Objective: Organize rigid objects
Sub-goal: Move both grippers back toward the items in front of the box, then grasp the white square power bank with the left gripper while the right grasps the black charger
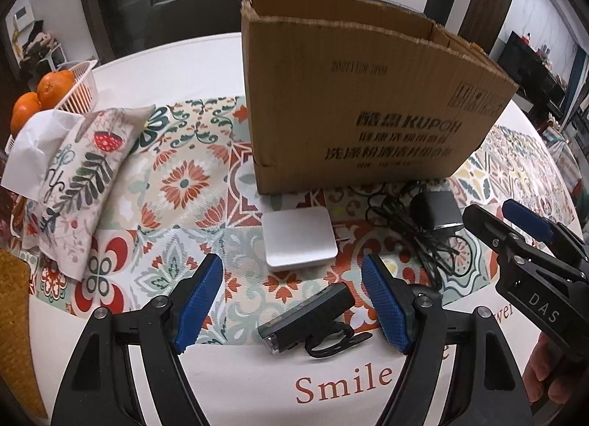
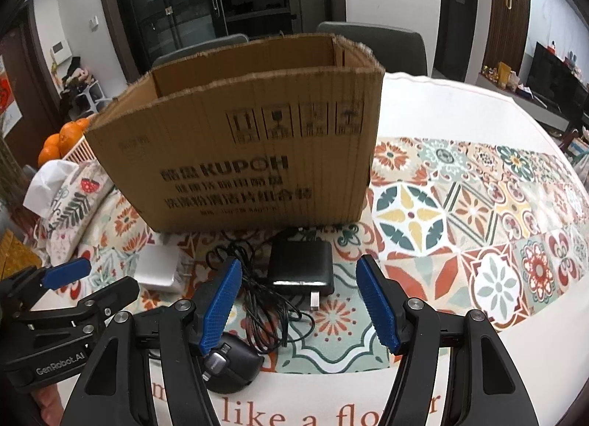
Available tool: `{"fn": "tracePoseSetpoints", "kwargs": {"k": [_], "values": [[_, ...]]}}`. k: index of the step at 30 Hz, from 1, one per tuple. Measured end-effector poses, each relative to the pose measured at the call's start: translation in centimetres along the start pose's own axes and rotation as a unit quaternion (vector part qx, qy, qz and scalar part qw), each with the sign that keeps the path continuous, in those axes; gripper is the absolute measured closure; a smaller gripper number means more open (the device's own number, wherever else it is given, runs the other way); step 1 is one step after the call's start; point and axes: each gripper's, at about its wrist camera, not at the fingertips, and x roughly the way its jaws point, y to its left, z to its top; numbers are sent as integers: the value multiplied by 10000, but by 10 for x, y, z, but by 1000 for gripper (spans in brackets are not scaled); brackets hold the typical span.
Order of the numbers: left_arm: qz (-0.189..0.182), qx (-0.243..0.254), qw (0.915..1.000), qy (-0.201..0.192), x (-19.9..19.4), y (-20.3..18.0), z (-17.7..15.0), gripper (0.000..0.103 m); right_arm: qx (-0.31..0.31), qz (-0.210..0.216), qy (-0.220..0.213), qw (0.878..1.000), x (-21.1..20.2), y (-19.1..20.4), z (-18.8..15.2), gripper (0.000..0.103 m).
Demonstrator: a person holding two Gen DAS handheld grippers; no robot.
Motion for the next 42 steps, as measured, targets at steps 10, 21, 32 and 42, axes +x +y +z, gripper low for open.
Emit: {"fn": "tracePoseSetpoints", "kwargs": {"k": [10, 21, 32, 42], "values": [[-63, 103, 9995, 298, 26, -3, 1, 26, 31, 30, 267, 9996, 23, -5, -7, 38], [-165, 111, 9984, 534, 55, -2, 8, 26, 81, 77, 446, 9989, 47, -8, -5, 38], [-173, 68, 9980, 605, 81, 8, 21, 30, 118, 146, 544, 9983, 66, -5, 1, 38], [-185, 110, 9988, 437, 85, 8, 26, 44, 156, 258, 637, 9975, 75, -4, -2, 46]]}}
